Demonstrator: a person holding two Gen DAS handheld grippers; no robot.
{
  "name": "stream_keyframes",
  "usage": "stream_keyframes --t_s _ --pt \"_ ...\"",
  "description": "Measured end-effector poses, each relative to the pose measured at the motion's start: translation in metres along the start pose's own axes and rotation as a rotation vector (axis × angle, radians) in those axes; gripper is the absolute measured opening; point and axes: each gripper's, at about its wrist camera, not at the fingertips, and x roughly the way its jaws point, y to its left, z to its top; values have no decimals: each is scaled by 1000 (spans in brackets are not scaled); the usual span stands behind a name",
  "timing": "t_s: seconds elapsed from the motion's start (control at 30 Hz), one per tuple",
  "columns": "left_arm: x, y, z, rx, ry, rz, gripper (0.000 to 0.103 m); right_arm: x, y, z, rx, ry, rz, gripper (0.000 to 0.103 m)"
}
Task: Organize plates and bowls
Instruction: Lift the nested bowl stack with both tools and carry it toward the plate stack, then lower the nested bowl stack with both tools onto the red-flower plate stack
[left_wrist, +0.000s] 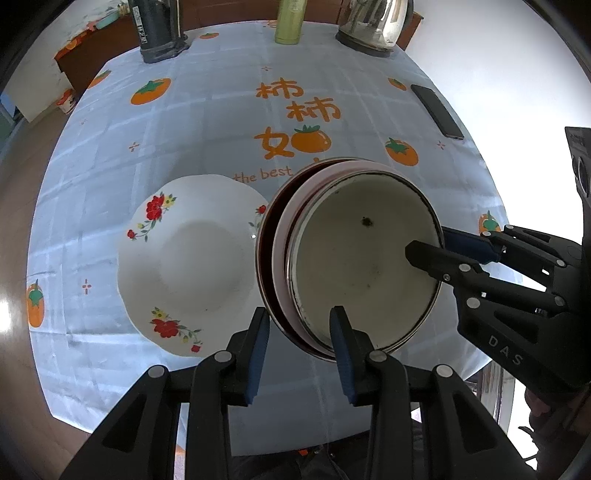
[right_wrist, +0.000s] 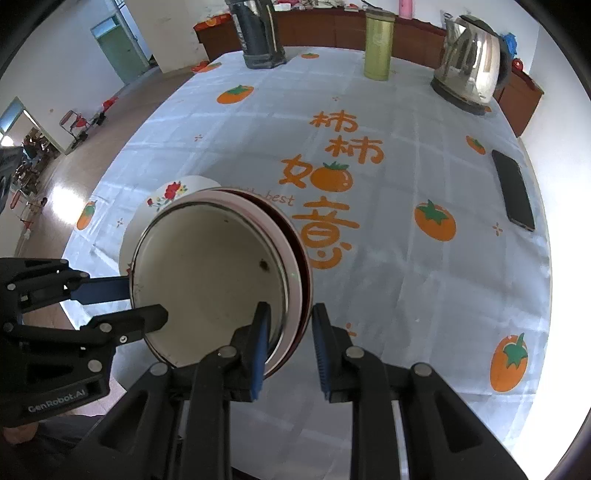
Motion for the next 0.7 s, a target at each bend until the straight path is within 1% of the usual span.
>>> stream_keyframes --t_s 0.7 --pt "-11 40 -11 -69 -6 22 36 10 40 17 -72 9 30 23"
